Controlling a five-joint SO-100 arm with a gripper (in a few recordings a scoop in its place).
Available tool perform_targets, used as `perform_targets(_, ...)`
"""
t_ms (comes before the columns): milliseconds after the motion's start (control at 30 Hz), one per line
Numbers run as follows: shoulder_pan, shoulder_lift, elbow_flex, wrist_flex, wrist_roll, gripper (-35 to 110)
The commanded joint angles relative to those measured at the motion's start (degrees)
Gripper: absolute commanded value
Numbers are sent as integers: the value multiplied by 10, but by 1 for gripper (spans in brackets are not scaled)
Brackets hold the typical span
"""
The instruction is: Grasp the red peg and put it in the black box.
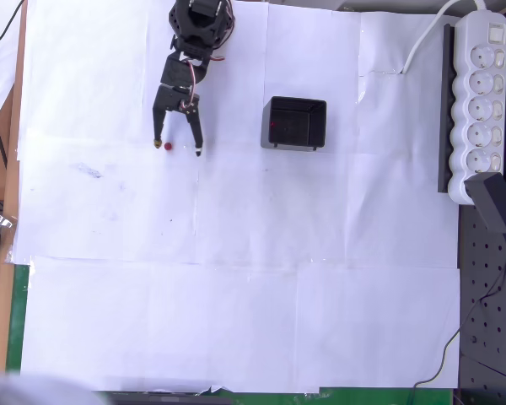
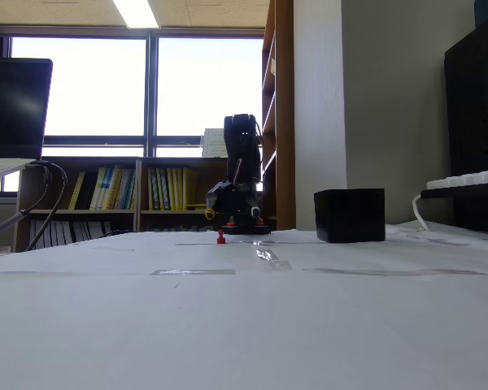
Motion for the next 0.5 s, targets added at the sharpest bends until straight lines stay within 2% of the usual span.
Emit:
perform_targets(0,3,-3,-44,11,-6,35)
perform_targets(233,-15,40,-33,13,-5,35)
perform_targets(467,-15,117,-15,-47,-21,35)
